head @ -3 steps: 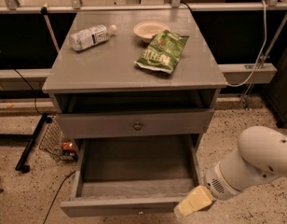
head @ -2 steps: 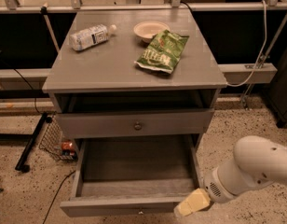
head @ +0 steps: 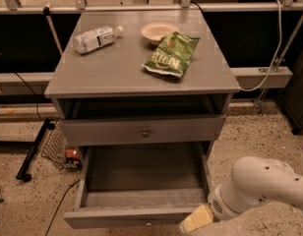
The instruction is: Close middle drawer
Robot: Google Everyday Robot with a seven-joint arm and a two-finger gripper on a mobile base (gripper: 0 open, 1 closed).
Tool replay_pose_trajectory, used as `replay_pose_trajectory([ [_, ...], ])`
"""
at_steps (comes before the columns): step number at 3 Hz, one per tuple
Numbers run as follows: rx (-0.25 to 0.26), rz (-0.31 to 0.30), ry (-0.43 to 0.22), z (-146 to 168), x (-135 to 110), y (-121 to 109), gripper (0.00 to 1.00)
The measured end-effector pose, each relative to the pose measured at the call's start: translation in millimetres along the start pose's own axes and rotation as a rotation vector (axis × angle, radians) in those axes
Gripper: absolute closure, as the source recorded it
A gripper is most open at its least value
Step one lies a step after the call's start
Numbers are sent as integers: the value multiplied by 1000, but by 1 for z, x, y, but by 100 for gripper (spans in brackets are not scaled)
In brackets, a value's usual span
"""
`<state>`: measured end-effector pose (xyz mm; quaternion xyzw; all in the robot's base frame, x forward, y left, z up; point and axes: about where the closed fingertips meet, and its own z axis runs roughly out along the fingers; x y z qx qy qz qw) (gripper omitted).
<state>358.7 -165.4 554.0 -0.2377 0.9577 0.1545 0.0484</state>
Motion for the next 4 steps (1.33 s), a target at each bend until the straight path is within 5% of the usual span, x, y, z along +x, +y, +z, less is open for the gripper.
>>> replay_pose_trajectory([
  [2,27,61,27,16,7,-10,0],
  [4,22,259,134,80,31,-53,0],
])
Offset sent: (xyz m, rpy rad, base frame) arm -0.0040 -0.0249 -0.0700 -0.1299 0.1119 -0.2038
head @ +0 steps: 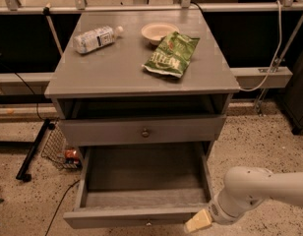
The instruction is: Close middle drawer
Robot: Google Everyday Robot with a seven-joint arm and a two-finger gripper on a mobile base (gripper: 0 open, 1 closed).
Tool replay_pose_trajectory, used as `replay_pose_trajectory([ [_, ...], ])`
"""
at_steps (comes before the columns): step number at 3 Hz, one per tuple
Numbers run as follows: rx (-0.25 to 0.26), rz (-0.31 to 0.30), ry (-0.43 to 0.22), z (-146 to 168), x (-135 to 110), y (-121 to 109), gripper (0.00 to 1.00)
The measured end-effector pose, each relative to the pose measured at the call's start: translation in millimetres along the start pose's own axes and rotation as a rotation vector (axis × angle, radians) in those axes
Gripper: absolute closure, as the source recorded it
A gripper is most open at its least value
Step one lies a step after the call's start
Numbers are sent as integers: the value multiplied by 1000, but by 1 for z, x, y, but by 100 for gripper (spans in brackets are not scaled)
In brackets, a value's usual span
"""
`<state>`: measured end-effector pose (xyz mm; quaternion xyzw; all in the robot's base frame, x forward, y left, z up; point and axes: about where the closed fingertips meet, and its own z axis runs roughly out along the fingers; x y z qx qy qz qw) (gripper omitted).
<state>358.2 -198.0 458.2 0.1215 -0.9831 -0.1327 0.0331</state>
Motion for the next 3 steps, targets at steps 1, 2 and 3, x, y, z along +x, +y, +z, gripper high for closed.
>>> replay_pose_trajectory([
  [1,-5,9,15,7,3,-1,15],
  [2,-6,10,17,8,4,-1,38],
  [3,-7,9,19,9,4,-1,62],
])
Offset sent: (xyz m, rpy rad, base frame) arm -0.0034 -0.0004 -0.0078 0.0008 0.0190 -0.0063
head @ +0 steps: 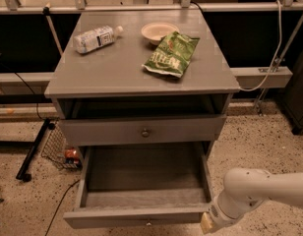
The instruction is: Close middle drawer
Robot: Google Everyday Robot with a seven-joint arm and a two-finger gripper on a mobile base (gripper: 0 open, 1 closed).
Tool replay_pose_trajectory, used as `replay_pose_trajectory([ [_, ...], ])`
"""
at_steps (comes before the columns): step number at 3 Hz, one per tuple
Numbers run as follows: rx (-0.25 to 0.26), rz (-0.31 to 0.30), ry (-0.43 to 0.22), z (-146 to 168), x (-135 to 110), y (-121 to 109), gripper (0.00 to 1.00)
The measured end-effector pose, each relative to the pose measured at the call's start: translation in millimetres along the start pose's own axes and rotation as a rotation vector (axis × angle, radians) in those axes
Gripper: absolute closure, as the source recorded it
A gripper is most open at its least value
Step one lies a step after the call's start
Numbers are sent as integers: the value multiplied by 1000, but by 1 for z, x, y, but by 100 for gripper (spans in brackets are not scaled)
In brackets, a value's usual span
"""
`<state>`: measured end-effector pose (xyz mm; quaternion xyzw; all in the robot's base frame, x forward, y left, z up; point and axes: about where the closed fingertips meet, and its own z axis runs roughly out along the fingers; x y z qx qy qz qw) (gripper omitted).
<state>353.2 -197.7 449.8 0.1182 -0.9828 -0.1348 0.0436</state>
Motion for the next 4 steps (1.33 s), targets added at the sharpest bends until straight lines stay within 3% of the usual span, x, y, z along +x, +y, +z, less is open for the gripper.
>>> replay_pose_trajectory([
  [1,-1,0,2,1,1,0,84],
  [2,-17,12,9,24,-11,-12,100],
  [3,-36,15,7,44,-24,-22,100],
  [4,-38,-4,-44,52,-34,-23,100],
])
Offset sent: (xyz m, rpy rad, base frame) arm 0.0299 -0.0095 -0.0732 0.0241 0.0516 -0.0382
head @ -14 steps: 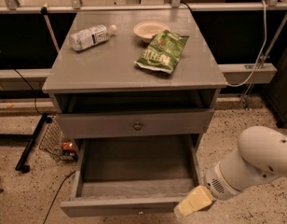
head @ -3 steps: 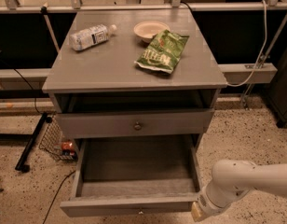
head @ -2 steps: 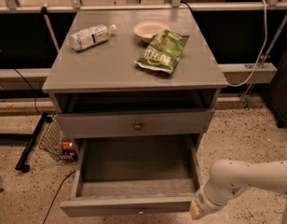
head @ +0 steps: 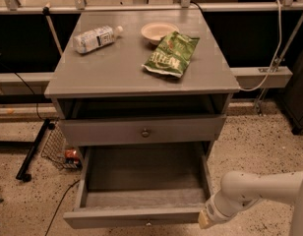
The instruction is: Close middle drawer
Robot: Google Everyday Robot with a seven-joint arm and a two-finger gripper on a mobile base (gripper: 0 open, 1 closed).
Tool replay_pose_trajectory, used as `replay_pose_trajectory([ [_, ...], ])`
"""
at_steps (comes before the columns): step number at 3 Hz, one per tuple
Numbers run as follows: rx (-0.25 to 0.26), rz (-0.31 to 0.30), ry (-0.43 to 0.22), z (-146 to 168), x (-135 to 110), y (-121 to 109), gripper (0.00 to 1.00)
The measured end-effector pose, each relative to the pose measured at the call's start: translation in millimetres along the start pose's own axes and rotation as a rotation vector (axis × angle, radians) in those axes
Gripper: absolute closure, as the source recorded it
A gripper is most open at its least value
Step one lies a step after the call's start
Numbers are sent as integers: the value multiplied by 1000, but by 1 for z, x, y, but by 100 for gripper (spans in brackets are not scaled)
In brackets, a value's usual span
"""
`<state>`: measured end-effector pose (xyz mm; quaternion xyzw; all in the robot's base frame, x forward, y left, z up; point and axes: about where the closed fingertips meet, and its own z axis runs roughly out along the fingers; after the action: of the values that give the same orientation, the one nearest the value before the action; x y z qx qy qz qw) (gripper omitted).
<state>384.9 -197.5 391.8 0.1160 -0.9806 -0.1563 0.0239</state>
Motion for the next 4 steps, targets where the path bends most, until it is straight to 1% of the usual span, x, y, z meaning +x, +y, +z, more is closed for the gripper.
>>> replay_pose_trajectory([
  [2,-10,-63,-157,-6,-26,13,100],
  [3,-32,-88,-230,-9,-40,20,100],
  [4,-32,-88,-230,-8,-40,20,100],
])
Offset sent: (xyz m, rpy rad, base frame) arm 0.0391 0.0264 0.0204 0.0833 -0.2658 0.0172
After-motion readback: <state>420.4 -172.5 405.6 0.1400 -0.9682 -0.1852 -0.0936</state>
